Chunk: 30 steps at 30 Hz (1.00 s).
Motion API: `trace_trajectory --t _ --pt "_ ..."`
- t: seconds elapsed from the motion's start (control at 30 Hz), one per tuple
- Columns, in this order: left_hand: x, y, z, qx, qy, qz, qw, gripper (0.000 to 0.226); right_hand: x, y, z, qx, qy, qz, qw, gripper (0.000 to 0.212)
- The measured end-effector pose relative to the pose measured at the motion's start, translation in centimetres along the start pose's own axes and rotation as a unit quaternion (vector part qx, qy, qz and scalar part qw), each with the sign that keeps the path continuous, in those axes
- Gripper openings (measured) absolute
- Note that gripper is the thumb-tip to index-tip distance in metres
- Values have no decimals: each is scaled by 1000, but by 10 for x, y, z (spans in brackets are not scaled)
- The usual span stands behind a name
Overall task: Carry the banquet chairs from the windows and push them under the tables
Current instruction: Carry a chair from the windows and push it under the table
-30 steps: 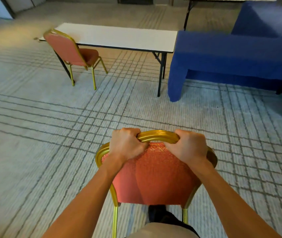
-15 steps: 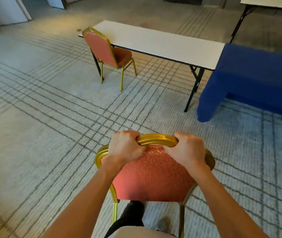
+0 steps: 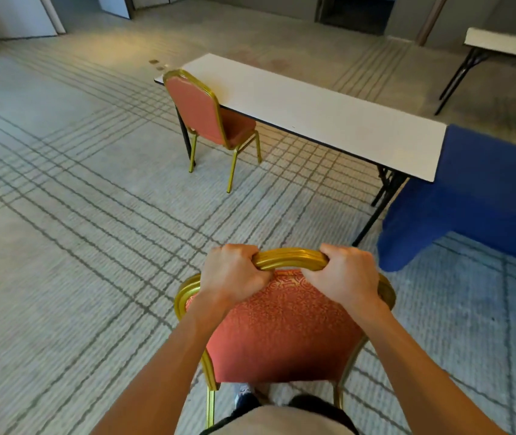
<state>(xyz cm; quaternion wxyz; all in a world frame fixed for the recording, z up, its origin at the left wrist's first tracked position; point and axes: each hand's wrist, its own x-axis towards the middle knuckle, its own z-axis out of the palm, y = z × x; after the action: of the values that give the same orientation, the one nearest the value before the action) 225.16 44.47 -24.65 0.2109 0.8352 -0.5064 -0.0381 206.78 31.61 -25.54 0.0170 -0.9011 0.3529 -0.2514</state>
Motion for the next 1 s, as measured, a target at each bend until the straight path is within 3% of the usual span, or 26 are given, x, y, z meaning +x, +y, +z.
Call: trace_trajectory --t 0.17,0.47,1.0 --pt "70 -30 -6 -19 14 19 1000 49 65 -5 29 28 -11 25 999 45" --pt "224 -84 12 2 33 61 998 36 202 17 114 35 -21 34 999 51" --pt "499 -156 18 24 21 30 999 46 467 56 235 56 -27 11 998 37"
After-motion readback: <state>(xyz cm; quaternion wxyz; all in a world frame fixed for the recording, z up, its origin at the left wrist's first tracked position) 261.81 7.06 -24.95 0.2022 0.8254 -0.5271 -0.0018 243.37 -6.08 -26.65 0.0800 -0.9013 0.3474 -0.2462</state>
